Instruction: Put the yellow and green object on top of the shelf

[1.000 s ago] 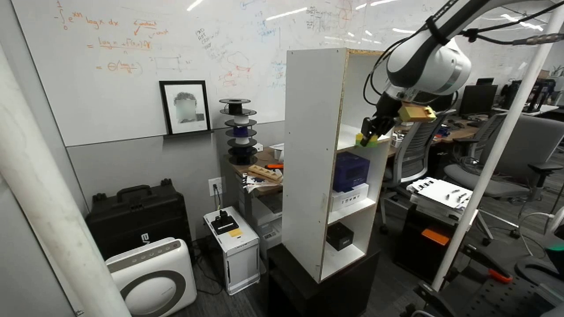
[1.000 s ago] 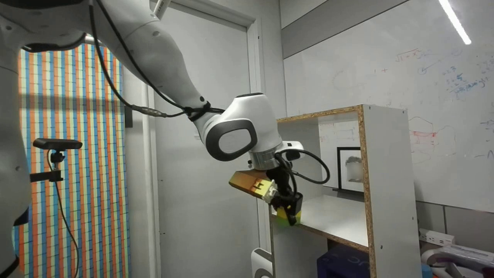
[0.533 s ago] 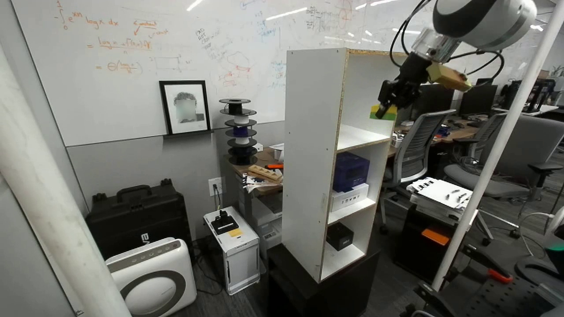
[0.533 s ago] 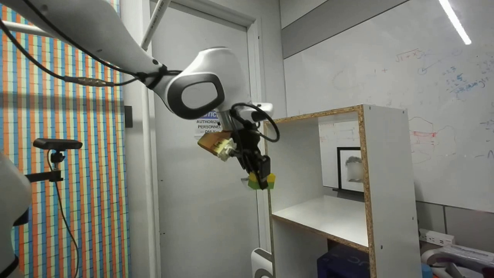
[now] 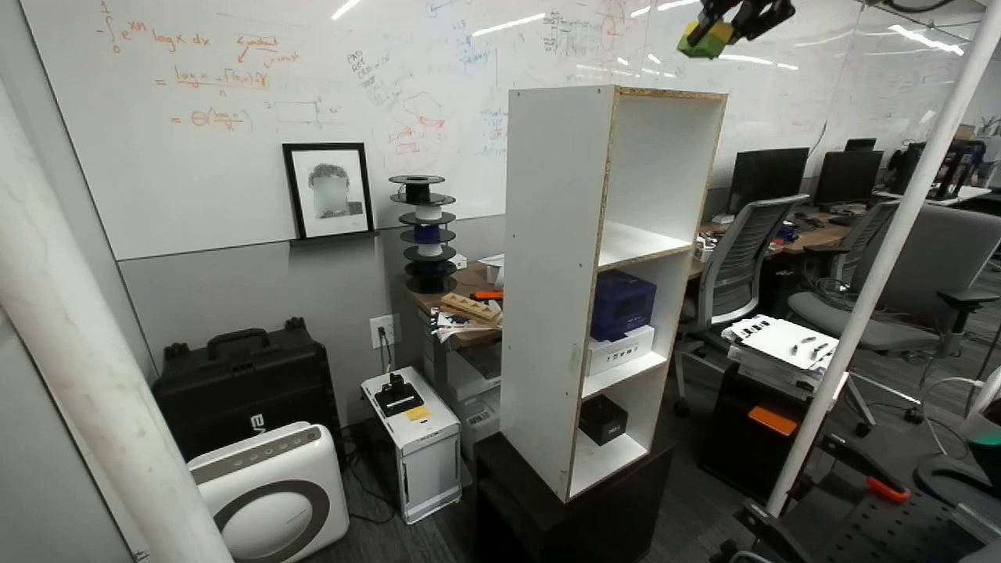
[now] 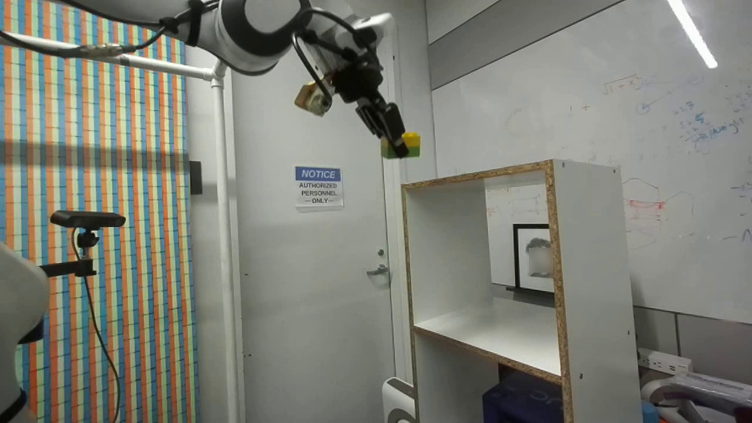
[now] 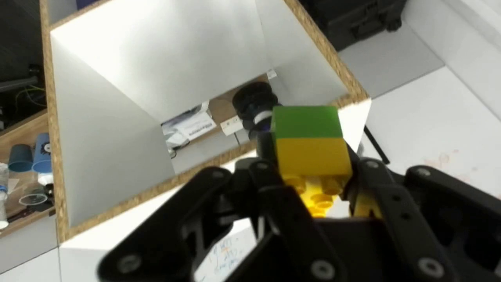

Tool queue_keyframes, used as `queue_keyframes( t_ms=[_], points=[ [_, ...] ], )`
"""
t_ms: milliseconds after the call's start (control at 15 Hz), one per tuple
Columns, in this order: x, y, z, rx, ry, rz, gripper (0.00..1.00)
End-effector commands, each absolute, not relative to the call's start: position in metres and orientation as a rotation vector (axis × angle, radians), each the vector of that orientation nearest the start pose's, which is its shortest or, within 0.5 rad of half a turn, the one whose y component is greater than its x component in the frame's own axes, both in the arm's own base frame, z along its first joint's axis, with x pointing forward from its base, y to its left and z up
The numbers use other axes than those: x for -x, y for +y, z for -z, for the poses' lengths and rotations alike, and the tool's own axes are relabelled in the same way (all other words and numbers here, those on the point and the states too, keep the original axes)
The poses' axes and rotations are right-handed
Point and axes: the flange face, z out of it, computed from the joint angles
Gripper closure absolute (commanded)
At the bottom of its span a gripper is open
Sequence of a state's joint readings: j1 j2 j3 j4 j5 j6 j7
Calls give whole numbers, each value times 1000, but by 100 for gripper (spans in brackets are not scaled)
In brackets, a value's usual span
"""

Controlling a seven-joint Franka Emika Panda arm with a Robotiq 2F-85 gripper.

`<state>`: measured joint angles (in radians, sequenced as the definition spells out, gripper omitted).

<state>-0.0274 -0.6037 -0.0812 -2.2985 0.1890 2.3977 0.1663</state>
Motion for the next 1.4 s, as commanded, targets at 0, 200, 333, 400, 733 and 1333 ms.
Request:
queue_keyframes(
  t_ms=[0, 200, 333, 400, 733, 1333],
  points=[
    [-470, -72, -689, 2615, 689, 1038, 86],
    [-519, -87, -678, 2615, 813, 988, 86],
    [-554, -93, -658, 2633, 880, 931, 86],
    [-570, -94, -649, 2644, 911, 902, 85],
    [-604, -76, -645, 2722, 1010, 850, 32],
    [-484, -10, -687, 2820, 775, 347, 0]
  ],
)
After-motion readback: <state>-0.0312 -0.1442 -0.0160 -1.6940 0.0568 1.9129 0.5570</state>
